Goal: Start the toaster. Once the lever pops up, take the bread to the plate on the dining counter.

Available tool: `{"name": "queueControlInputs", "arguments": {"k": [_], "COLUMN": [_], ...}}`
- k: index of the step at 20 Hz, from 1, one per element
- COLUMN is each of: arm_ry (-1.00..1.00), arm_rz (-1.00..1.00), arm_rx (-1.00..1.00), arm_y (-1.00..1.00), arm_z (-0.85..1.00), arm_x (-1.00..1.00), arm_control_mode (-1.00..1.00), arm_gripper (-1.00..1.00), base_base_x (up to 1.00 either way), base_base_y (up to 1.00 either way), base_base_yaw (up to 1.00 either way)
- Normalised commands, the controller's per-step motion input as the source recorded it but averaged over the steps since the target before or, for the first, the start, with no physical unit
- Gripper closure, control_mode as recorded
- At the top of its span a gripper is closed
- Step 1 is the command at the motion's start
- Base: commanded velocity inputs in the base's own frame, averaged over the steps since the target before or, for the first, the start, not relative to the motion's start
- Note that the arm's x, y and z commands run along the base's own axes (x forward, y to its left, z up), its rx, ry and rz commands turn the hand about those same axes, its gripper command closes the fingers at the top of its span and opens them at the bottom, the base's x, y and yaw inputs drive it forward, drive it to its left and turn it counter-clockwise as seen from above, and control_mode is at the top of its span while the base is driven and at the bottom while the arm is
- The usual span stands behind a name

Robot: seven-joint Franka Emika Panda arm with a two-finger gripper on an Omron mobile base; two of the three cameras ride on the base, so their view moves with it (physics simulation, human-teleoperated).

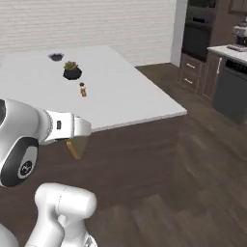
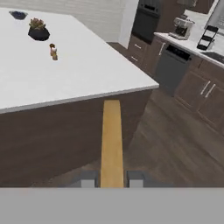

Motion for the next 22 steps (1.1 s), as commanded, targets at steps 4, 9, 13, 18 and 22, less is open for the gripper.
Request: {"name": "queueControlInputs", "arguments": {"k": [4, 9, 13, 18, 22], "arm_ry": [0.00, 0.00, 0.00, 0.00, 0.00], "arm_rz": [0.00, 0.00, 0.00, 0.00, 0.00], "arm_rx": [0.00, 0.00, 0.00, 0.00, 0.00], "arm_y": [0.00, 0.00, 0.00, 0.00, 0.00], "arm_z": [0.00, 0.00, 0.00, 0.00, 0.00], "arm_x": [0.00, 0.00, 0.00, 0.00, 0.00], "arm_control_mode": [1.00, 1.00, 1.00, 1.00, 1.00], "arm_gripper": [1.00, 1.00, 1.00, 1.00, 1.00], "base_base_x": [0.15, 0.12, 0.12, 0.19, 0.36], "base_base_y": [0.00, 0.75, 1.00, 1.00, 1.00], "base_base_yaw": [0.95, 0.61, 0.31, 0.21, 0.01]}}
